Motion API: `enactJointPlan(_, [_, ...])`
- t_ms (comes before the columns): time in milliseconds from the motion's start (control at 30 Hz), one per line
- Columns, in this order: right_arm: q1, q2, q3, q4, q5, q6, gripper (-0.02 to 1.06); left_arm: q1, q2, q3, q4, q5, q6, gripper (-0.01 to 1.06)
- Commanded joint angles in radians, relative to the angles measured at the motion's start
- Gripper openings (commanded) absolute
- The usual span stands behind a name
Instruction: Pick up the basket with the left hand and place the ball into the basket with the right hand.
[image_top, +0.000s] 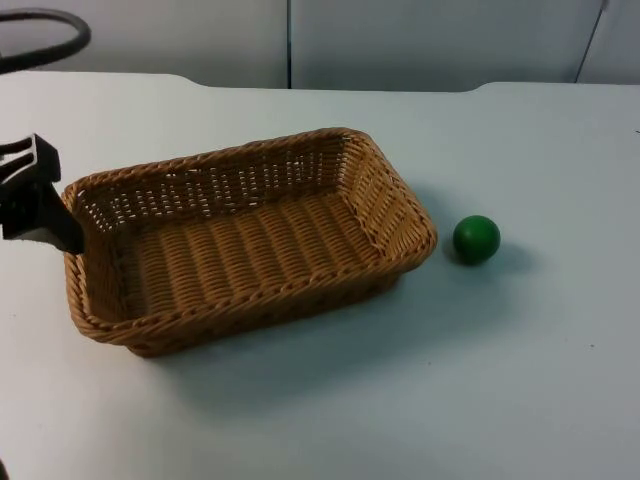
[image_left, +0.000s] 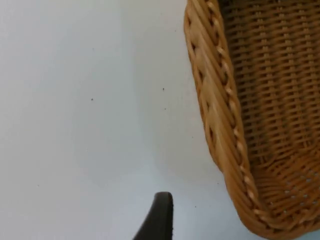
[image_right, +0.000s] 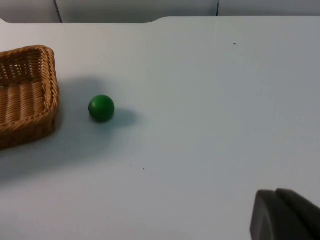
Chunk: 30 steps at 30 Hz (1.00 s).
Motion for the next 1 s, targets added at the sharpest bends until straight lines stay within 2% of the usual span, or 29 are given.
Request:
enactJointPlan(0, [-0.005, -0.004, 0.006, -0.001, -0.011, -0.004, 0.0, -0.007, 0.056, 0.0, -0.028, -0.031, -0.007, 0.81])
enactJointPlan(367, [-0.005, -0.004, 0.006, -0.001, -0.011, -0.004, 0.0, -0.007, 0.153, 0.0, -0.053, -0.091, 0.027, 0.81])
enactJointPlan(500, [-0.005, -0.004, 0.006, -0.003, -0.011, -0.004, 0.0, -0.007, 0.158, 0.0, -0.198, -0.125, 0.157, 0.81])
enactJointPlan(633, [-0.005, -0.004, 0.006, -0.003, -0.011, -0.004, 0.0, -0.007, 0.171, -0.026, -0.302, -0.119, 0.255, 0.81])
enactJointPlan(967, [-0.005, -0.004, 0.006, -0.003, -0.011, -0.004, 0.0, -0.007, 0.306, -0.134, -0.316, -0.115, 0.263, 0.81])
